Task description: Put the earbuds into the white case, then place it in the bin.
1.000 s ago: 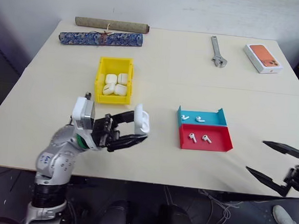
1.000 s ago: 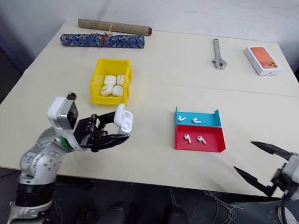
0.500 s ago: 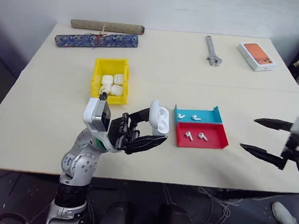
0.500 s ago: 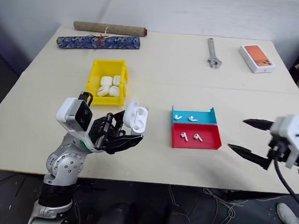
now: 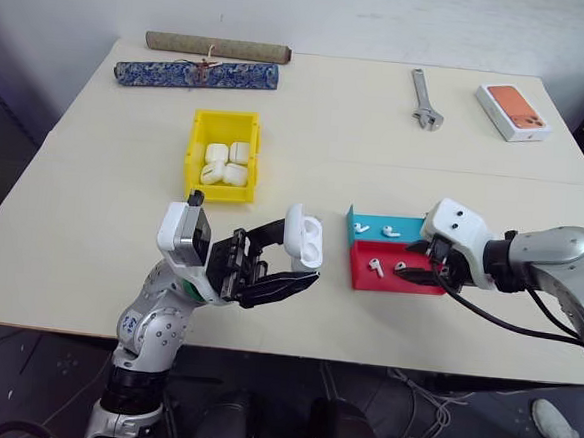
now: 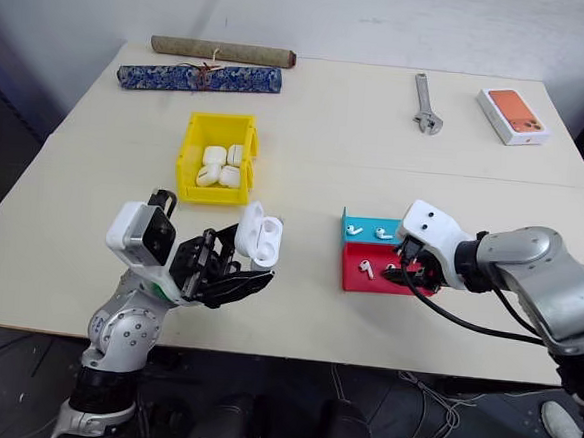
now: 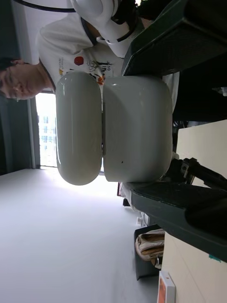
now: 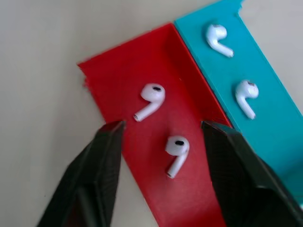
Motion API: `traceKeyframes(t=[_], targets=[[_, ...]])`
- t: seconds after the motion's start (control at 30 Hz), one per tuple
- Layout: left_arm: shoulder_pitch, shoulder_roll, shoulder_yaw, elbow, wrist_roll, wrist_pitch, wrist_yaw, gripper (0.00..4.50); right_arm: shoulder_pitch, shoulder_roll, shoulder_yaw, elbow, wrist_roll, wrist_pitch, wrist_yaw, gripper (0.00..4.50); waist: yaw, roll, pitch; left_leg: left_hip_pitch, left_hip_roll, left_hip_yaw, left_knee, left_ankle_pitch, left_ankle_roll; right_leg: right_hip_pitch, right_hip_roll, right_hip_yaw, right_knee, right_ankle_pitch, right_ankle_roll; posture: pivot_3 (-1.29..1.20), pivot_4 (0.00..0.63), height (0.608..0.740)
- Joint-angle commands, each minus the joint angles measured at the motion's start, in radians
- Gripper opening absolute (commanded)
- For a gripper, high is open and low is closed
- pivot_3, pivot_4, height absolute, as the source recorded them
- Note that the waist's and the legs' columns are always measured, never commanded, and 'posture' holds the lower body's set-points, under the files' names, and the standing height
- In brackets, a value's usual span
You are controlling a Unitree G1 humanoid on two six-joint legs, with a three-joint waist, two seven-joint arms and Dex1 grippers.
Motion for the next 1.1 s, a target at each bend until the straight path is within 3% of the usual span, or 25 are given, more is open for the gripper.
traceKeyframes(t=[0.03,0.8,1.0,1.1], targets=[[0.008,0.005,-0.014,-0.024,0.008,-0.023,-0.004,2.80,-0.019,0.032,0.006,-0.002,-0.044,-0.001,-0.015,2.49,0.000,0.000,0.000,0.000,0.000,0.000,0.000,0.000,0.000,0.000,0.000,0.000,0.000,0.000,0.000,0.00,0.150,0.740],[0.026,0.025,-0.045,-0.045,0.012,-0.034,0.012,2.80,-0.020,0.134,0.064,0.108,-0.211,-0.019,-0.007,2.49,-0.001,0.000,0.000,0.000,0.000,0.000,0.001,0.000,0.000,0.000,0.000,0.000,0.001,0.000,0.000,0.00,0.150,0.740],[0.030,0.031,-0.045,-0.050,0.008,-0.033,0.017,2.80,-0.017,0.137,0.067,0.115,-0.221,0.000,0.007,0.47,-0.001,0.000,0.000,0.000,0.000,0.000,0.001,0.000,0.000,0.000,0.000,0.000,0.001,0.000,0.000,0.00,0.150,0.740],[0.030,0.034,-0.044,-0.051,0.006,-0.033,0.020,2.80,-0.023,0.138,0.068,0.123,-0.226,0.001,0.011,0.41,-0.001,0.000,0.000,0.000,0.000,0.000,0.001,0.000,0.000,0.000,0.000,0.000,0.001,0.000,0.000,0.00,0.150,0.740]])
